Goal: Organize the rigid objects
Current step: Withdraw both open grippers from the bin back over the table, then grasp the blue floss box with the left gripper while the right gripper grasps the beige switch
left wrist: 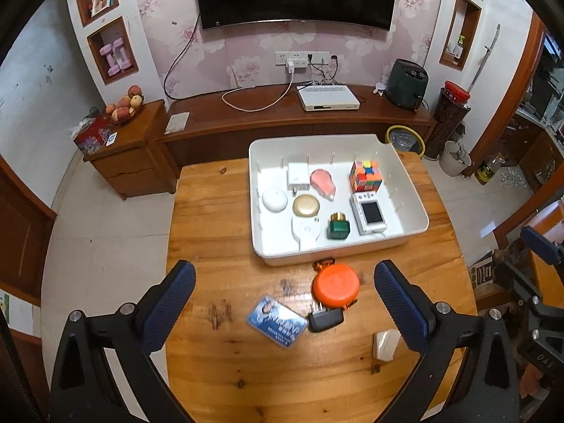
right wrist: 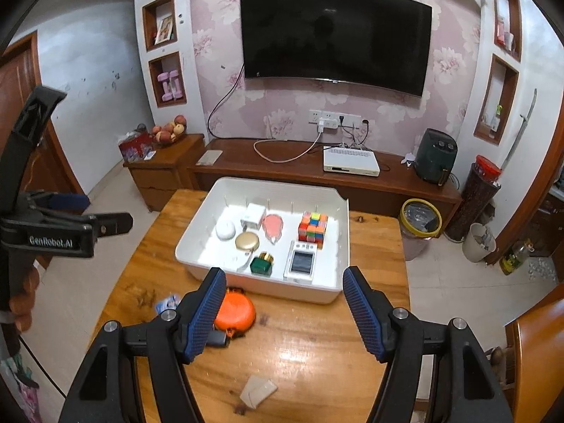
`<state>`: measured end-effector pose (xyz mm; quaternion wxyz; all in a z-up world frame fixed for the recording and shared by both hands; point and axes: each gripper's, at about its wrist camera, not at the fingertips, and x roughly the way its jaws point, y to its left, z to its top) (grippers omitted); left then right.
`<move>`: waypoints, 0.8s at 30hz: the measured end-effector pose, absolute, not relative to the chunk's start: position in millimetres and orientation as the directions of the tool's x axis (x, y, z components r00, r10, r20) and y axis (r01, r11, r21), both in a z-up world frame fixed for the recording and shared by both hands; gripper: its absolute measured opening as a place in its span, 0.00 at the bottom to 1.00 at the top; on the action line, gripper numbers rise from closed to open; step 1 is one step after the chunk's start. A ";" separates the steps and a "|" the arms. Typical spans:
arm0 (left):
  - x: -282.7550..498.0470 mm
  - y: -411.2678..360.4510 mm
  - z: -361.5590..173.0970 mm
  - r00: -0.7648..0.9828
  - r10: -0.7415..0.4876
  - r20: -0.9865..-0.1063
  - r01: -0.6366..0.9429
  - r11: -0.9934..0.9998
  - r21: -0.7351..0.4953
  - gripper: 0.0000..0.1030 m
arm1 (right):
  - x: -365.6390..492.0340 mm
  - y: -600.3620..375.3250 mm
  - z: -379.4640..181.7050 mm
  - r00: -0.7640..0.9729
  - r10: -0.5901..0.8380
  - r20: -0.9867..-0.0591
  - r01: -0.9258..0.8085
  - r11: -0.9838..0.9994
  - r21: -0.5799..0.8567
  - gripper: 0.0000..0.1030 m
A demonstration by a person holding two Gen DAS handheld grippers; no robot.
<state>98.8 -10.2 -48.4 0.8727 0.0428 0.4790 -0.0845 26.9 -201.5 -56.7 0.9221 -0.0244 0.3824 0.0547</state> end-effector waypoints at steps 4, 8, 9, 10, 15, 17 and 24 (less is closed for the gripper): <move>85.5 -4.3 -62.8 0.517 -0.100 -0.850 0.165 0.986 -0.016 0.98 | 13.9 -198.3 -75.4 0.681 0.080 -0.728 -0.125 0.992 -0.008 0.68; 75.2 4.7 -86.1 0.486 -0.096 -0.869 0.109 0.993 -0.049 0.98 | 1.6 -201.7 -94.5 0.657 0.082 -0.749 -0.112 0.994 0.010 0.68; 73.9 7.1 -95.6 0.466 -0.096 -0.879 0.092 0.994 -0.060 0.98 | 0.6 -203.2 -99.6 0.650 0.082 -0.756 -0.105 0.994 0.017 0.68; 73.1 7.9 -102.3 0.452 -0.093 -0.887 0.080 0.995 -0.063 0.98 | -0.6 -205.1 -104.9 0.642 0.083 -0.763 -0.099 0.995 0.024 0.68; 70.8 12.1 -136.2 0.392 -0.046 -0.919 -0.002 0.999 -0.051 0.98 | -5.2 -209.5 -137.4 0.591 0.068 -0.803 -0.065 0.997 0.037 0.68; 72.4 15.3 -148.4 0.369 -0.031 -0.929 -0.037 0.998 -0.048 0.98 | -8.5 -210.0 -151.7 0.572 0.058 -0.819 -0.051 0.998 0.036 0.68; 90.3 28.1 -190.8 0.277 0.019 -0.961 -0.196 0.980 -0.037 0.98 | -14.8 -206.5 -195.0 0.505 0.038 -0.862 -0.019 0.999 0.033 0.68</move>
